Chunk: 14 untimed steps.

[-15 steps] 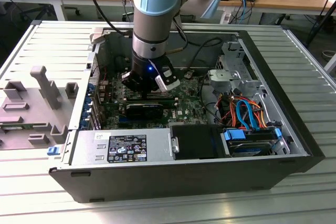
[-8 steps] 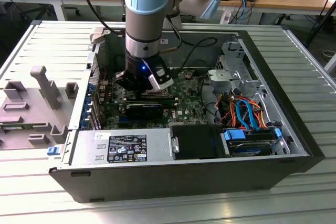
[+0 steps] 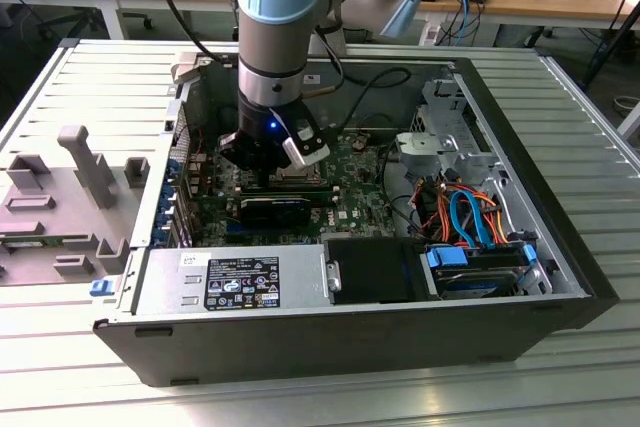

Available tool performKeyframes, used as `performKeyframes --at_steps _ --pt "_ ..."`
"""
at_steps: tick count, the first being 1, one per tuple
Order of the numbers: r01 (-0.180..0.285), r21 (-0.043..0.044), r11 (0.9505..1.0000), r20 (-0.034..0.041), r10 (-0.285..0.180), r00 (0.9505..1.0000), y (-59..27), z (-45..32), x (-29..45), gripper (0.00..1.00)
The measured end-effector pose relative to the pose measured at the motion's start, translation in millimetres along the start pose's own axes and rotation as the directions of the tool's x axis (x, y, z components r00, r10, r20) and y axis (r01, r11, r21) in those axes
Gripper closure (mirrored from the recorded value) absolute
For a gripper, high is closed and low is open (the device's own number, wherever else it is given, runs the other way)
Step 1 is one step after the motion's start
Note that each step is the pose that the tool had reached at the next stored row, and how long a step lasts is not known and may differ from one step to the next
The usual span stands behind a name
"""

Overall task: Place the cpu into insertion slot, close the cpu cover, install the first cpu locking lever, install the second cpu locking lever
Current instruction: 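Install the second cpu locking lever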

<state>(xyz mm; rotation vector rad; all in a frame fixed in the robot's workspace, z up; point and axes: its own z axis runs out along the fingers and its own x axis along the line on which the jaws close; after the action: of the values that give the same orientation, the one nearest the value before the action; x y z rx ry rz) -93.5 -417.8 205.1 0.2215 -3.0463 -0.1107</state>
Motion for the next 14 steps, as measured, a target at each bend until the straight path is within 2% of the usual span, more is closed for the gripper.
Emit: performKeyframes --at_steps 8,12,13,14 --pt "0.025 -0.0001 0.9997 -0.0016 -0.025 0.9997 -1.2 3.6 -0.2 0.89" --pt "0.026 0.0 0.9997 -0.0014 -0.026 0.9997 -0.7 -5.6 0.6 0.89" --pt "0.026 -0.0007 0.9997 -0.0018 -0.026 0.9997 -0.9 -6.5 -1.5 0.89" --pt "0.026 -0.006 0.9996 -0.0068 -0.026 0.9996 -2.0 -7.3 -8.9 0.89"
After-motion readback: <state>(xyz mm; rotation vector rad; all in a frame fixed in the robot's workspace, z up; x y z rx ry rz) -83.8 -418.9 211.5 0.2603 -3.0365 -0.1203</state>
